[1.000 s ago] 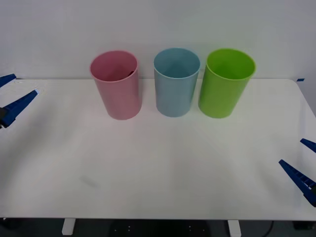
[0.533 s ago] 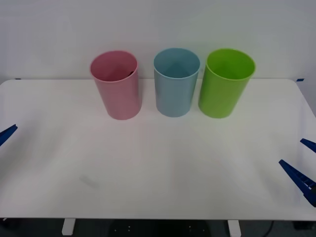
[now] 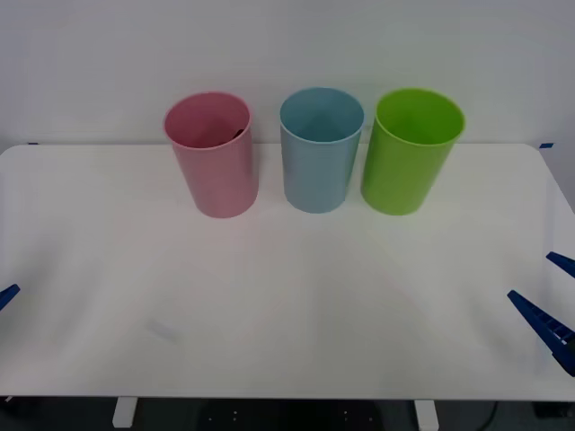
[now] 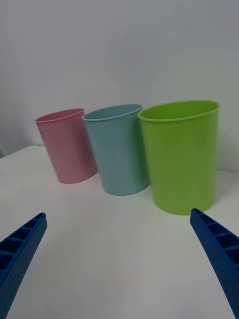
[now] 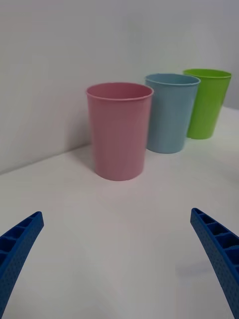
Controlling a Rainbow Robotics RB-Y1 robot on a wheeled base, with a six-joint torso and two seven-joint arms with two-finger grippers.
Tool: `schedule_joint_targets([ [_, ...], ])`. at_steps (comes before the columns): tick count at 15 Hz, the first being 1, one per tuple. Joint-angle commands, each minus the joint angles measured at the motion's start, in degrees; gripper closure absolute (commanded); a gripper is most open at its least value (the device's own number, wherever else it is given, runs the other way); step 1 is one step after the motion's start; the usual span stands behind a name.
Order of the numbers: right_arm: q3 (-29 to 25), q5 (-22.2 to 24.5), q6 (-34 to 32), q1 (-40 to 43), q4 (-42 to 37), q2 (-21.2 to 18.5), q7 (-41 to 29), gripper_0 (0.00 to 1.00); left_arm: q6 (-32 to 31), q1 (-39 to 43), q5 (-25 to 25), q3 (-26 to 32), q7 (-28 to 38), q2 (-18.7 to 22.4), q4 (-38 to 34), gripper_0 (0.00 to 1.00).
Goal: Grasp the object on the table and drop it into the matching bin: aluminum can to the light blue bin, PET bottle to the pink bin.
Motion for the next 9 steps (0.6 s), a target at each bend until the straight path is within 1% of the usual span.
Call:
schedule_joint_targets([
  [1, 0.0, 0.0, 0.0, 0.0, 0.0, 0.0, 0.0, 0.0, -0.03, 0.71, 0.41, -1.36, -0.65, 0.0, 0.09, 0.0],
  [5, 0.0, 0.0, 0.0, 0.0, 0.0, 0.0, 0.0, 0.0, 0.33, 0.36, 1.02, -3.56, -0.38, -0.18, 0.09, 0.0],
  [9, 0.0, 0.0, 0.0, 0.0, 0.0, 0.0, 0.0, 0.0, 0.33, 0.36, 1.02, -3.64, -0.38, -0.18, 0.09, 0.0],
])
